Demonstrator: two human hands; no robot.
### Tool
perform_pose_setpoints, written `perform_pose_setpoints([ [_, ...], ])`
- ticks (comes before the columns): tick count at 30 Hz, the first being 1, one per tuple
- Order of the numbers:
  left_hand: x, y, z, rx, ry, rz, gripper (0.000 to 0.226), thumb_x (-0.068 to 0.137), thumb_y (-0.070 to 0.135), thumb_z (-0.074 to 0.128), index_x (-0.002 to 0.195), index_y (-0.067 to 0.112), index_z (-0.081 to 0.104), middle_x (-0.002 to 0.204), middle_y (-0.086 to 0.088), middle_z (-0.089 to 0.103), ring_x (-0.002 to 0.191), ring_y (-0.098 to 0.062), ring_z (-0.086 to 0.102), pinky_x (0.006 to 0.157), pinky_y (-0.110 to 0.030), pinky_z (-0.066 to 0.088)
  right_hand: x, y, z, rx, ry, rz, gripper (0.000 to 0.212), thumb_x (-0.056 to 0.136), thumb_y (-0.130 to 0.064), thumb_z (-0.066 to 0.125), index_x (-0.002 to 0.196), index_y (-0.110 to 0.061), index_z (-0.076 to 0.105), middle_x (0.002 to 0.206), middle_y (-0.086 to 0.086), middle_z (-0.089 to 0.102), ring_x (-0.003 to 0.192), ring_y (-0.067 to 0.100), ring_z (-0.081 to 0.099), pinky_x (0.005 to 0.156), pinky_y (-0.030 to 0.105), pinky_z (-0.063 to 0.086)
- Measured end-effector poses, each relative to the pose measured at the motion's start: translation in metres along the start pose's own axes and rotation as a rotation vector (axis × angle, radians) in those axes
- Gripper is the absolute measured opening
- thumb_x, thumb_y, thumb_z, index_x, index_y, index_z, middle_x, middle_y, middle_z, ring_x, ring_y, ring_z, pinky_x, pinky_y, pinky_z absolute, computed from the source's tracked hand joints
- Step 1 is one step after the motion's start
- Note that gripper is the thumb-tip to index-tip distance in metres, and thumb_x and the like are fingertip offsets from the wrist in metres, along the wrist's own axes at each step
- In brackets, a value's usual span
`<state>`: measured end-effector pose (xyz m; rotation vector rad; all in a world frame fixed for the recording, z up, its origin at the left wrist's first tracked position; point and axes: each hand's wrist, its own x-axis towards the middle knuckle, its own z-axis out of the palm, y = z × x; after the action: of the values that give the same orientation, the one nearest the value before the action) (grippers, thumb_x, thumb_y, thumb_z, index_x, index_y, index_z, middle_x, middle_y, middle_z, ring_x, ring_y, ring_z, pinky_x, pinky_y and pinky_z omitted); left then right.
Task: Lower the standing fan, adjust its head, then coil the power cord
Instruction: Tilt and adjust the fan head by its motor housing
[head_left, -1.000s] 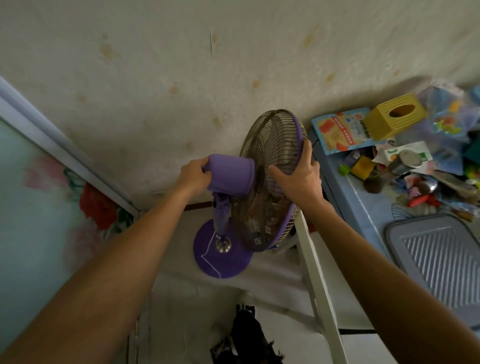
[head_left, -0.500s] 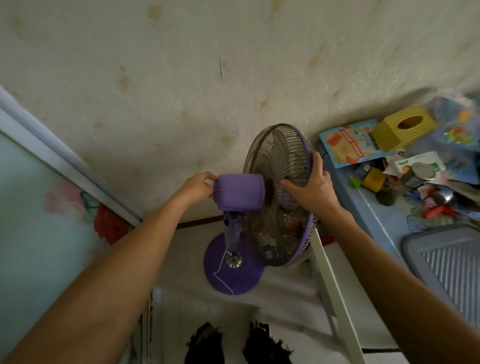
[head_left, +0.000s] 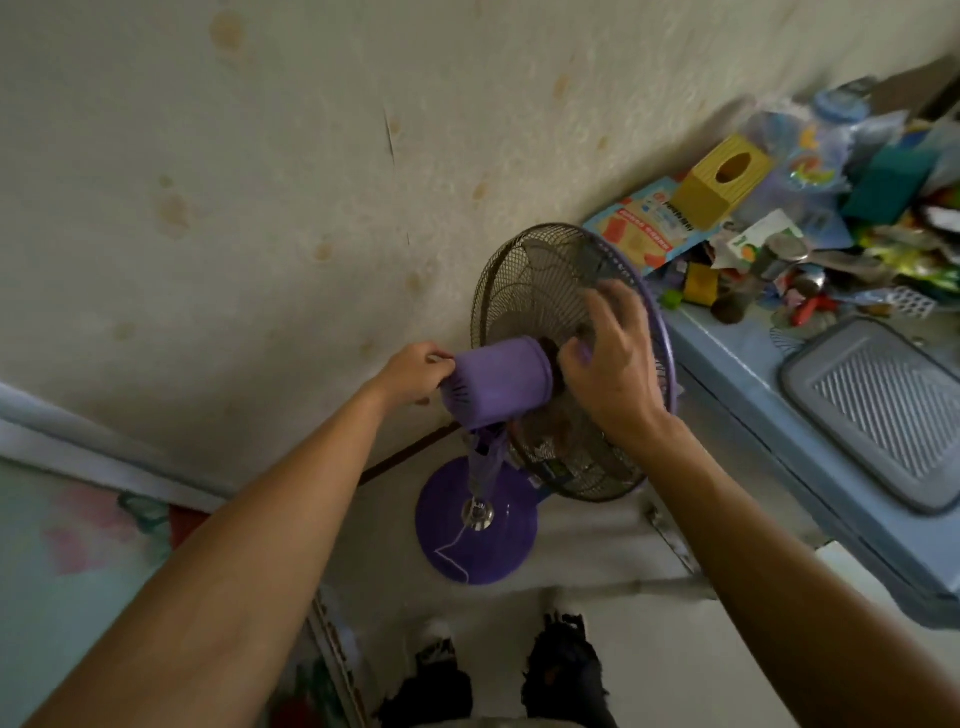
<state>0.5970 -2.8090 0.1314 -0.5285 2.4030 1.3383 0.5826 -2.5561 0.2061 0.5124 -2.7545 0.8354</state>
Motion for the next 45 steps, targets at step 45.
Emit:
perform_pose_setpoints([
  [45, 0.052, -0.002, 0.029, -0.427, -0.332, -0.293, 0.048, 0.079, 0.060, 0.069, 0.101, 0.018, 0.075, 0.095, -0.009, 0.079, 0.082, -0.025, 0.076, 0.071, -0.036, 0.060, 0.005, -0.018, 0.126, 1.624, -0.097, 1.620, 0.081, 0.075, -0.043, 0.085, 0.138, -0.004, 0.054, 0.129, 0.021, 0.066, 0.113, 0.041, 0.067, 0.100, 0.061, 0.051],
])
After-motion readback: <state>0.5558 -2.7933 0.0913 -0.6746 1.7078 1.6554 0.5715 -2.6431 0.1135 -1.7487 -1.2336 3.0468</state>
